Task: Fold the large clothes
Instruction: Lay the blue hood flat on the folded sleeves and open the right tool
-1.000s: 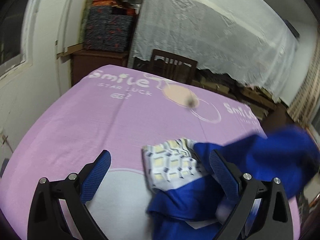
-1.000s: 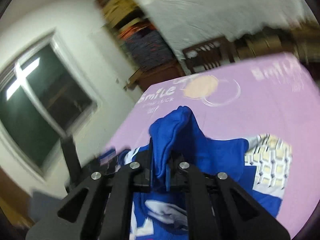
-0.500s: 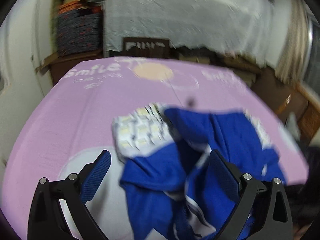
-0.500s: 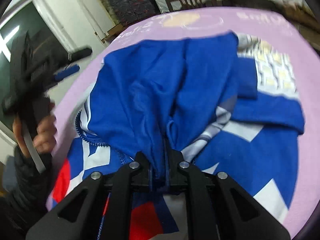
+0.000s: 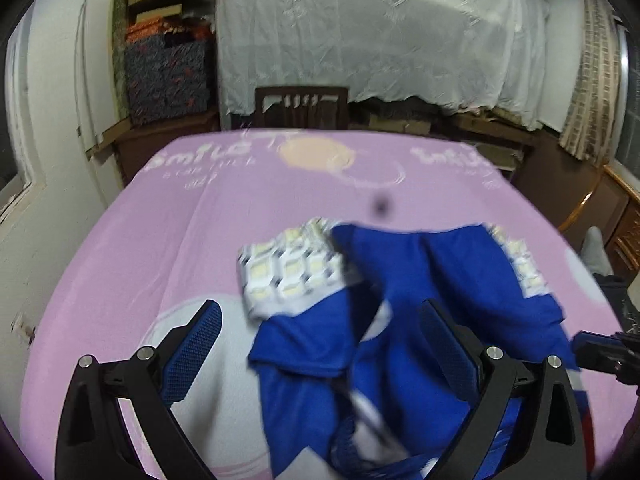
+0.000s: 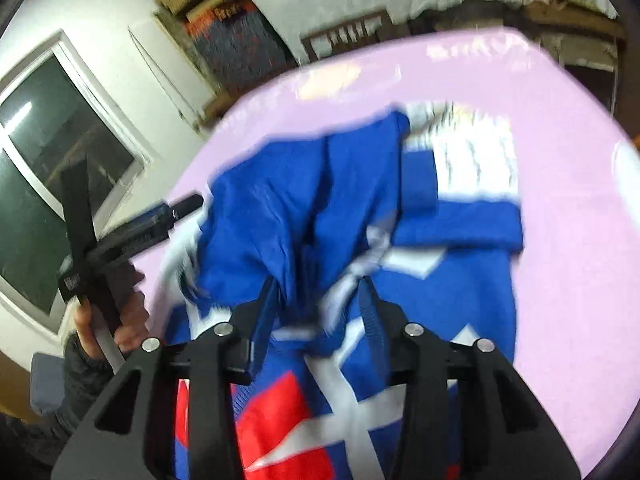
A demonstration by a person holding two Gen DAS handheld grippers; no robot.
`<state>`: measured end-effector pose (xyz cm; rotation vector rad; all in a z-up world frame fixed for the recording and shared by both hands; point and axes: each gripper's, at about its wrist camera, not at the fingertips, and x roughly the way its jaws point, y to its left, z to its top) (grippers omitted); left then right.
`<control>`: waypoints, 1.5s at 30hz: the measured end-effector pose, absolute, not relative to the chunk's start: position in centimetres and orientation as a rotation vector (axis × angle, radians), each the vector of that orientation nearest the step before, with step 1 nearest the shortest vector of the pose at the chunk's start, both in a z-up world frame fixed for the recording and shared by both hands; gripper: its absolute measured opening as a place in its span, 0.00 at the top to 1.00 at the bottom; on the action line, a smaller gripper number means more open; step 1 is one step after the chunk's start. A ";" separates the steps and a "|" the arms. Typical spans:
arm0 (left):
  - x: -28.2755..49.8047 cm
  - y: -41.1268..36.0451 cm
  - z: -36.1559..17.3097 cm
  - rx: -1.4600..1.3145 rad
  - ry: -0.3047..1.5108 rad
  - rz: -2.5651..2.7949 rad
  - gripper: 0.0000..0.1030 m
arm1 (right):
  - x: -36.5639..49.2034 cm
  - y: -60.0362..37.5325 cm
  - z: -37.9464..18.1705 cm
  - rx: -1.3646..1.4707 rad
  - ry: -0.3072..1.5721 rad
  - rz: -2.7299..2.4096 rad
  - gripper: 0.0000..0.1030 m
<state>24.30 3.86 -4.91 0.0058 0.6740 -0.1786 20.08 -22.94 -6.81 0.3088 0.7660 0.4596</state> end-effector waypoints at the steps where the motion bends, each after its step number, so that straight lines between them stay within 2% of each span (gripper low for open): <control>1: 24.4 3.3 -4.6 0.014 0.669 -0.182 0.04 | 20.5 -22.5 -6.0 0.310 0.749 0.486 0.75; 2: 24.5 2.6 -4.3 0.025 0.663 -0.189 0.04 | 20.7 -21.9 -5.3 0.307 0.734 0.512 0.83; 6: 25.7 1.1 -5.3 0.052 0.689 -0.177 0.04 | 22.6 -18.3 -3.6 0.259 0.703 0.580 0.85; 13: 28.1 1.6 -9.9 0.029 0.863 -0.182 0.04 | 27.6 -20.1 -9.4 0.328 0.856 0.393 0.93; 16: 28.2 1.2 -11.1 0.062 0.887 -0.171 0.03 | 28.2 -22.6 -11.6 0.432 0.900 0.397 1.00; 26: 27.8 1.1 -10.7 0.092 0.856 -0.149 0.03 | 28.8 -24.3 -12.1 0.517 0.912 0.418 1.00; 27: 27.5 1.4 -10.0 0.077 0.836 -0.140 0.03 | 28.3 -25.1 -12.2 0.533 0.906 0.403 0.97; 28: 27.3 1.7 -9.3 0.060 0.818 -0.137 0.03 | 28.0 -25.8 -11.9 0.542 0.890 0.352 0.89; 29: 27.1 1.9 -8.5 0.039 0.796 -0.142 0.03 | 27.7 -26.3 -11.3 0.559 0.865 0.338 0.88; 33: 27.0 1.3 -6.5 0.014 0.750 -0.189 0.03 | 27.3 -26.2 -8.9 0.610 0.799 0.447 0.88; 37: 27.5 -0.4 -7.6 0.048 0.776 -0.208 0.03 | 28.5 -22.2 -6.4 0.504 0.788 0.525 0.88; 42: 29.1 -1.1 -11.7 0.071 0.914 -0.225 0.03 | 30.8 -19.6 -8.4 0.466 0.863 0.501 0.90; 45: 29.2 -1.1 -11.8 0.072 0.914 -0.230 0.03 | 32.6 -20.9 -11.6 0.524 0.953 0.473 1.00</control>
